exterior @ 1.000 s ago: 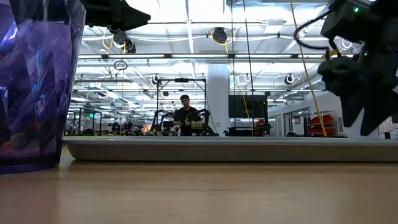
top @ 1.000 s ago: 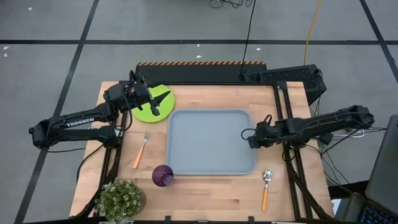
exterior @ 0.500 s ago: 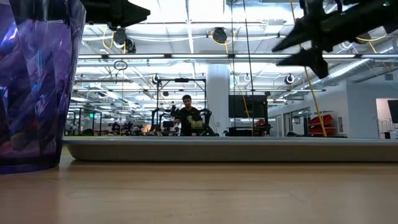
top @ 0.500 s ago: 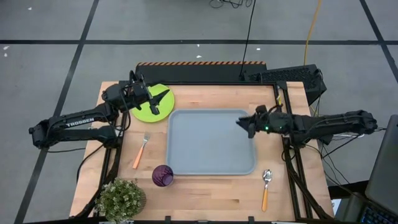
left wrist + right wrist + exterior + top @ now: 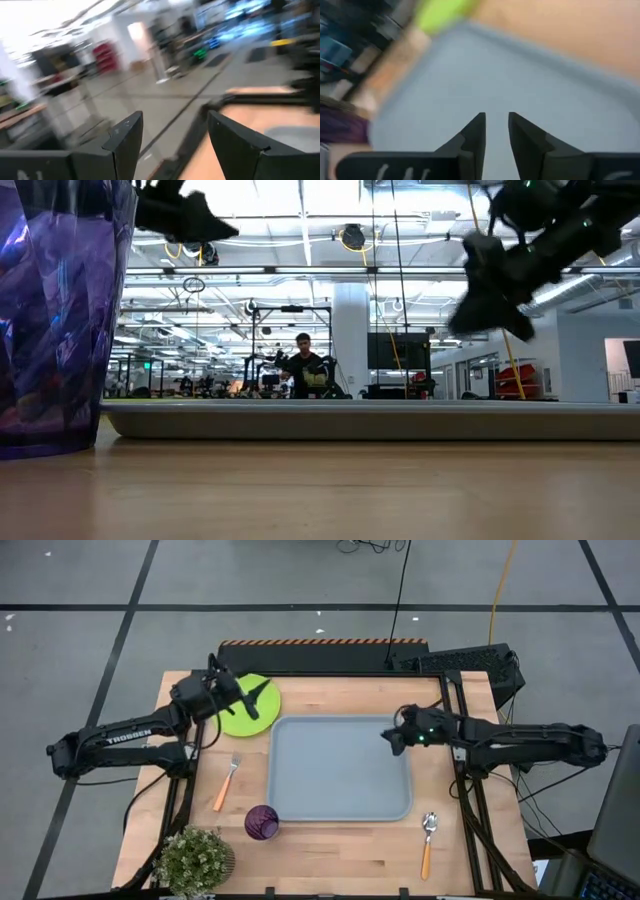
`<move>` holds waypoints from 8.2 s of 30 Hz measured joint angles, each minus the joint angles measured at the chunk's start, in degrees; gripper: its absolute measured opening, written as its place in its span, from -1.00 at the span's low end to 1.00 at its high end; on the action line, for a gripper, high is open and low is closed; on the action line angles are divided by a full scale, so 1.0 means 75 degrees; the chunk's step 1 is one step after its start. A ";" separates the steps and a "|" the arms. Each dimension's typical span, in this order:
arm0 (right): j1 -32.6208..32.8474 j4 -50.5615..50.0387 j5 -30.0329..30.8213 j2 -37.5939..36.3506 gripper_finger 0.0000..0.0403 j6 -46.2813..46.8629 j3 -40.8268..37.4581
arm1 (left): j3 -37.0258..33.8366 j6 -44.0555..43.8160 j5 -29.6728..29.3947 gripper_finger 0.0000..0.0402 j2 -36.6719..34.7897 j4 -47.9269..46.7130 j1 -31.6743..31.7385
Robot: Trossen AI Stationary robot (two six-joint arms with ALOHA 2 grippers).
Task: Pick and place plate/cup/fork/spoon on tray
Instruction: Put the orange spoon on the gray serving tray
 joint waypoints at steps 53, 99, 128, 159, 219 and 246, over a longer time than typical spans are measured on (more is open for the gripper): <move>0.2959 -0.2615 -0.5103 -0.0426 -0.37 0.8329 -0.0003 | 0.1326 0.0177 -0.1895 0.12 0.2078 -0.2687 0.0460; 0.5182 0.0225 1.1346 0.4841 -0.38 -0.9577 0.9285 | 0.1320 -0.0003 -0.0189 0.12 0.2080 -0.0572 0.1071; 0.4182 0.2432 0.2649 0.5249 -0.55 -0.5735 0.7635 | 0.1317 0.0223 0.0406 0.12 0.2081 -0.1628 0.1066; 0.6419 -0.5530 -0.2644 0.7410 -0.61 1.0838 0.7629 | 0.1317 0.0553 0.1001 0.12 0.2081 -0.1773 0.1101; 0.7856 -0.4283 -0.2787 0.7071 -0.30 1.1573 0.4236 | 0.1317 0.0187 0.1190 0.12 0.2081 -0.3375 0.0783; 0.7793 -0.7394 -0.3344 0.6403 -0.97 1.1389 0.5786 | 0.1317 0.0178 0.1196 0.12 0.2081 -0.3538 0.0725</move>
